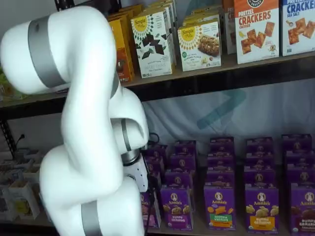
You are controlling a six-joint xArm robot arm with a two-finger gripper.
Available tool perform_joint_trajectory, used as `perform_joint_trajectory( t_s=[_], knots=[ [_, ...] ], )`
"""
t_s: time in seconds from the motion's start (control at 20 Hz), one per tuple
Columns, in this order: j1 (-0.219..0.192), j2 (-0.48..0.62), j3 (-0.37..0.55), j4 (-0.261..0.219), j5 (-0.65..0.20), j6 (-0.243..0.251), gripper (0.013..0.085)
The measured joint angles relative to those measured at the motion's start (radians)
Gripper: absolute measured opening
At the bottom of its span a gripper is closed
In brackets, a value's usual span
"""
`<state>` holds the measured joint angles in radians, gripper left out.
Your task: Pick up the purple box with a pink patch in the middle, on the bottom shelf, the first box from the left
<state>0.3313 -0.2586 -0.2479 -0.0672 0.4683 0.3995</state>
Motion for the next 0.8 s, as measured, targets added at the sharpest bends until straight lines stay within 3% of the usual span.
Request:
perform_joint_trajectory(
  t_s=[0.25, 0.4, 0.6, 0.8],
  knots=[
    [-0.006, 0.128, -0.049, 0.043, -0.068, -0.045, 0.085],
    [-0.015, 0.185, -0.067, 0.013, -0.122, -0.026, 0.085],
    [-0.023, 0.249, -0.101, 0.021, -0.154, -0.042, 0.085],
    [-0.029, 0.317, -0.149, -0.036, -0.168, 0.007, 0.085]
  ],
)
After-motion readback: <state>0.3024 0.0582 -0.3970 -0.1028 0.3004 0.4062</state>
